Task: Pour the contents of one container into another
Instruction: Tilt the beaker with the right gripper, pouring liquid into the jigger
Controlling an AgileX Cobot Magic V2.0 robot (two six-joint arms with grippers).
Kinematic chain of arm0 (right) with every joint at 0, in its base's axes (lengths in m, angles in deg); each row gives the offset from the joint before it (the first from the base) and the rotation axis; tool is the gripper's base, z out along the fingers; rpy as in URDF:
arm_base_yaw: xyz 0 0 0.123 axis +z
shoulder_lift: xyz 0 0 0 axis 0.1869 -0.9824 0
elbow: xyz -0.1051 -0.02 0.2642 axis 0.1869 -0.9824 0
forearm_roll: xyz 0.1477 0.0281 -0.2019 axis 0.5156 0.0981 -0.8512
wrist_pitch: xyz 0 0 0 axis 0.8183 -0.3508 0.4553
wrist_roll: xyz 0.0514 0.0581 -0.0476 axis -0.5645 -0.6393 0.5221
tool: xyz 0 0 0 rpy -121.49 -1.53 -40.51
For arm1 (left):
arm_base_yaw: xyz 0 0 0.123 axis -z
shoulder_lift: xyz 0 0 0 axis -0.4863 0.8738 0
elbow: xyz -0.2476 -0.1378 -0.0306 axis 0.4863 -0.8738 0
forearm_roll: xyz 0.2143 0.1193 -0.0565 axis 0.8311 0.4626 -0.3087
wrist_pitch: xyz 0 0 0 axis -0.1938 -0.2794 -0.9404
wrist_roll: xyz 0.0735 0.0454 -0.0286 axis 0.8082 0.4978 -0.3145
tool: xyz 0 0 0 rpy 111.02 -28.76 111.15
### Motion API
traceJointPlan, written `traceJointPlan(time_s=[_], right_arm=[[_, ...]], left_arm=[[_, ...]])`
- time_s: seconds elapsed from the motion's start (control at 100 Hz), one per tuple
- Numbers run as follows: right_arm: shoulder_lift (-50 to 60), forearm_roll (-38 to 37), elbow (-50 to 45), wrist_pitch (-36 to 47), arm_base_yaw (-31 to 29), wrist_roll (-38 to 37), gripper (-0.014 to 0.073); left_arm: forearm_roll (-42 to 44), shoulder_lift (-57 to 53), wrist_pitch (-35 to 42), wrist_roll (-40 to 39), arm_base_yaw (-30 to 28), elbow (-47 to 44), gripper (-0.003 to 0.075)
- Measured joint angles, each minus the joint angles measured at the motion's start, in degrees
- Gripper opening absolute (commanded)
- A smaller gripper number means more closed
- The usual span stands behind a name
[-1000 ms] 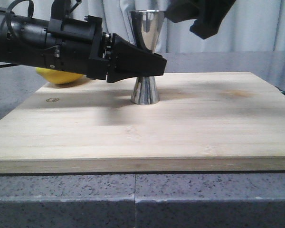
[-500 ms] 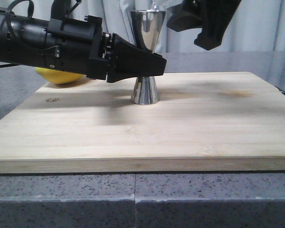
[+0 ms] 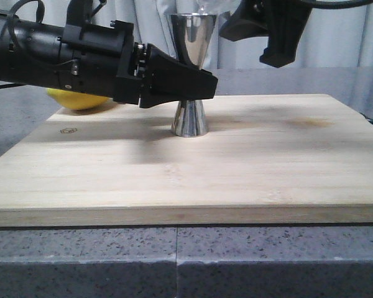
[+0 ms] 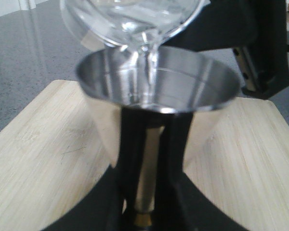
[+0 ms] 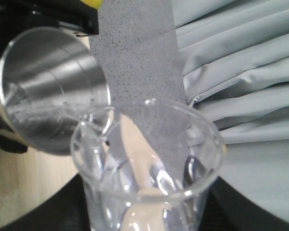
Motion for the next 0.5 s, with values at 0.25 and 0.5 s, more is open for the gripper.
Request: traceJointPlan(time_s=[0.25,0.5], right_arm=[[0.0,-1.65,1.73,0.1,0.0,0.0,0.0258],[0.0,-4.93,1.73,0.41,0.0,0.0,0.0258]], left_arm=[[0.0,0.0,0.0,0.0,0.0,0.0,-0.0019],[0.0,0.0,0.0,0.0,0.0,0.0,-0.0019]])
